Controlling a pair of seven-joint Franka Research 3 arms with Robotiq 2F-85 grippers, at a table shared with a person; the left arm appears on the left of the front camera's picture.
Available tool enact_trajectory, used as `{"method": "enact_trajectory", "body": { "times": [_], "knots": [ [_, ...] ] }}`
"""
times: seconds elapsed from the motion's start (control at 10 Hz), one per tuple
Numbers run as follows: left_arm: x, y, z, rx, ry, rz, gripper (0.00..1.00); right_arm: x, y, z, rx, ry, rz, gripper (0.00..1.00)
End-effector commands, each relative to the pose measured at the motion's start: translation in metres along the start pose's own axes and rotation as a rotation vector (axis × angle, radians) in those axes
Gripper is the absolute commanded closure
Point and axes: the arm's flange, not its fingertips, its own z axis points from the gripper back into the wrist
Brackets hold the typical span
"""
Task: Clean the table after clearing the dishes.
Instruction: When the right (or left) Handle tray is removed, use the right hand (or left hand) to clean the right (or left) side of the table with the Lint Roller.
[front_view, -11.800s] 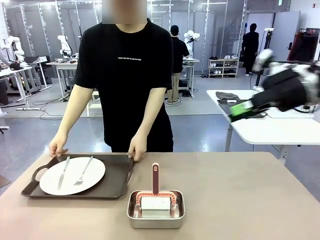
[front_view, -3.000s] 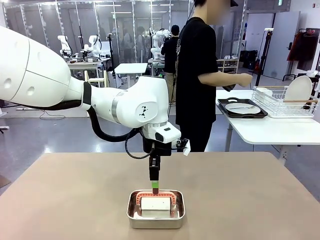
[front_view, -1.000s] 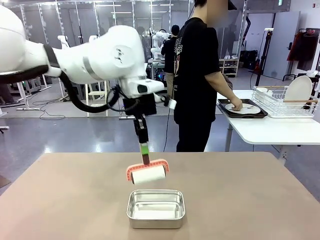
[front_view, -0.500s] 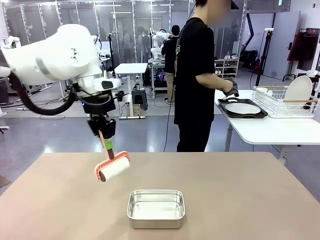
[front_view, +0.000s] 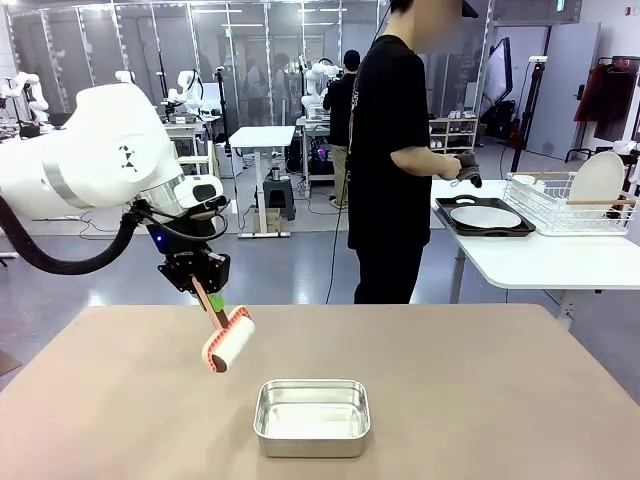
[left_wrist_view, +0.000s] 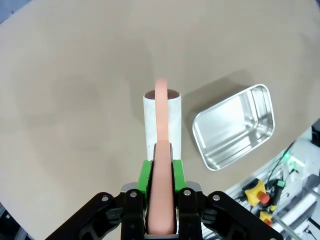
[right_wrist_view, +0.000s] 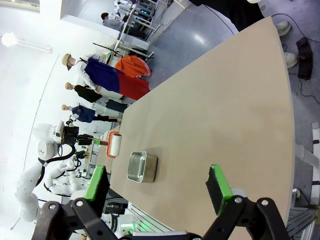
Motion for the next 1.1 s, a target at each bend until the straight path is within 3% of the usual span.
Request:
{"method": "enact_trajectory", "body": {
  "times": [0.0, 0.1, 0.3, 0.8, 1.0],
  "knots": [
    [0.004, -0.001, 0.004, -0.009, 0.057, -0.011, 1.00, 0.000, 0.003, 0.001, -0.002, -0.002, 0.002, 0.00],
    [0.000, 0.000, 0.000, 0.000, 0.000, 0.000, 0.79, 0.000, 0.003, 0.001, -0.002, -0.002, 0.002, 0.00],
    [0.025, 0.017, -0.023, 0.002, -0.004, 0.260, 0.79, 0.000, 0.003, 0.001, -0.002, -0.002, 0.002, 0.00],
    [0.039, 0.043, -0.063, 0.001, -0.059, 0.440, 0.79, 0.000, 0.003, 0.001, -0.002, -0.002, 0.002, 0.00],
    [0.040, 0.053, -0.078, -0.007, -0.049, 0.445, 0.79, 0.000, 0.003, 0.001, -0.002, -0.002, 0.002, 0.00]
  ]
}}
